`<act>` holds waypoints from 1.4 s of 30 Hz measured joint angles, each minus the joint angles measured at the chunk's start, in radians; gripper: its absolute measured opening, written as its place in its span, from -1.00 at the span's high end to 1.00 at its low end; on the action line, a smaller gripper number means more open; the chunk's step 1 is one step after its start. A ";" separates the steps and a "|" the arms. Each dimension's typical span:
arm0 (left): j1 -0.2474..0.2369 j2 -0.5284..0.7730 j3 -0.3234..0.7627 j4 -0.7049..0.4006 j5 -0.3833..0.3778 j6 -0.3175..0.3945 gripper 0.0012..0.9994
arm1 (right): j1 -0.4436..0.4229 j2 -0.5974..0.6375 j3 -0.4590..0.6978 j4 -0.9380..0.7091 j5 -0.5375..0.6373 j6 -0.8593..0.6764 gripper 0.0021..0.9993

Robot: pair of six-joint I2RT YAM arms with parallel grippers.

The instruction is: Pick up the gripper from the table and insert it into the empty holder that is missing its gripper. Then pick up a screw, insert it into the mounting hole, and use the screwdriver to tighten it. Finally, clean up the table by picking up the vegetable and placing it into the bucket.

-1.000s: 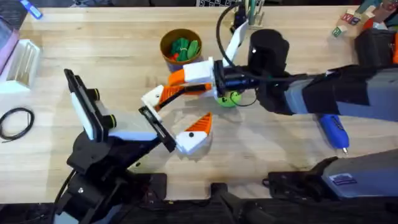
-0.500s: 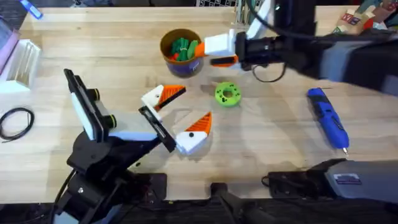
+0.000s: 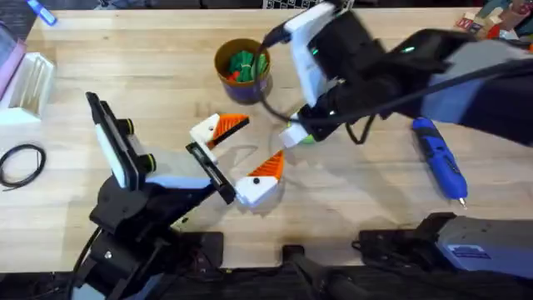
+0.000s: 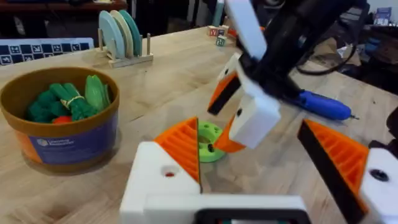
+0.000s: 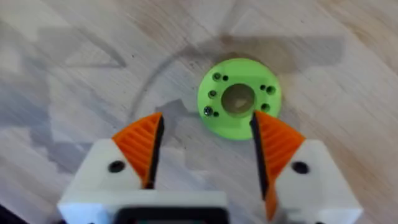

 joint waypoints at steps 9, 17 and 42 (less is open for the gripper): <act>0.000 0.000 0.000 0.000 0.006 0.000 -0.91 | 0.031 0.093 0.000 0.020 0.051 -0.026 0.29; 0.000 0.000 0.000 0.000 0.007 0.000 -0.91 | 0.031 0.095 0.000 0.043 0.054 -0.026 0.41; 0.000 0.000 0.000 0.000 0.007 0.000 -0.91 | 0.032 0.142 0.001 0.041 0.053 -0.025 0.72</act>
